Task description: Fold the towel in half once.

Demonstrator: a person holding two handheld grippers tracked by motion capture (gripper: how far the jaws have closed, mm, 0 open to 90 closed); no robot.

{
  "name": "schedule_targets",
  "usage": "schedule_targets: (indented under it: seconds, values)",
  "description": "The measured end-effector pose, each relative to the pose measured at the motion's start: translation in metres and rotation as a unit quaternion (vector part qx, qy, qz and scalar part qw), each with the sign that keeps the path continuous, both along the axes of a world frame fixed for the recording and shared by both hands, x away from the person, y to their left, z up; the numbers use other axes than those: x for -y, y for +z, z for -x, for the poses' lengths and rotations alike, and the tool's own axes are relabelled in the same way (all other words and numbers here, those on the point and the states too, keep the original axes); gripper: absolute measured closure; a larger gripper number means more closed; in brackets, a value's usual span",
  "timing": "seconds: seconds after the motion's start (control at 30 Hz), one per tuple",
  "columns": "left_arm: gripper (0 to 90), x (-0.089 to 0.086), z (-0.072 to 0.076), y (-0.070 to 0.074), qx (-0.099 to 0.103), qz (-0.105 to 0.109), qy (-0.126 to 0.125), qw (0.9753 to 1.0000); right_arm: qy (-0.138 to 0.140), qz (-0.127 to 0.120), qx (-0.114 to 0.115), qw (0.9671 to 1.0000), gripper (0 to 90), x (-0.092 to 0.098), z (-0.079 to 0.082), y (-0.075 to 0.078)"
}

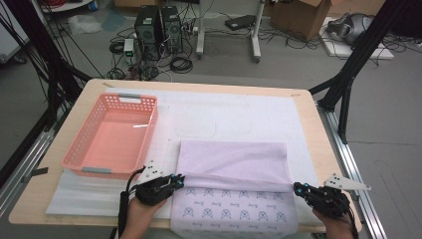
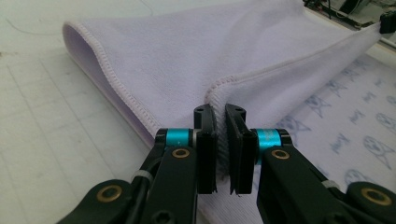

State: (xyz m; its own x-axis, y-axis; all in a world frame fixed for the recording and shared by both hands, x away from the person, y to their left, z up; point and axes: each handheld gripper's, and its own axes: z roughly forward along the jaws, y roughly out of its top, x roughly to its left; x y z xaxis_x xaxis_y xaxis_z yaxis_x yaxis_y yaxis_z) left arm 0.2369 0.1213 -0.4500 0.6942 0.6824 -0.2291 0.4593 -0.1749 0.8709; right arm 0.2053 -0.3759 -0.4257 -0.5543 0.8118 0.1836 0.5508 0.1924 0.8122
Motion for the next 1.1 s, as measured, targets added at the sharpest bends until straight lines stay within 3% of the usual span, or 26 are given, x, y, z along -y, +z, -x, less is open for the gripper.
schedule_targets:
  seconds: [0.4, 0.77, 0.87, 0.97, 1.1]
  values:
    - [81.5, -0.004, 0.030, 0.001, -0.017, 0.000, -0.006, 0.9998, 0.003, 0.002, -0.007, 1.0000, 86.4, 0.003, 0.044, 0.001]
    - [79.9, -0.010, 0.063, 0.003, -0.031, -0.013, -0.044, 0.9985, 0.009, 0.007, -0.031, 0.9995, 86.6, 0.003, 0.080, 0.000]
    - [63.9, -0.012, 0.060, 0.002, -0.032, -0.011, -0.049, 0.9982, 0.011, 0.014, -0.036, 0.9992, 84.4, 0.003, 0.086, -0.001]
    - [44.0, -0.016, 0.045, 0.007, -0.026, 0.011, -0.020, 0.9994, -0.004, 0.013, -0.025, 0.9996, 71.2, 0.003, 0.080, 0.002]
    - [40.6, -0.018, 0.025, 0.014, -0.010, 0.033, -0.004, 0.9994, -0.018, 0.015, -0.003, 0.9997, 66.5, 0.002, 0.060, 0.009]
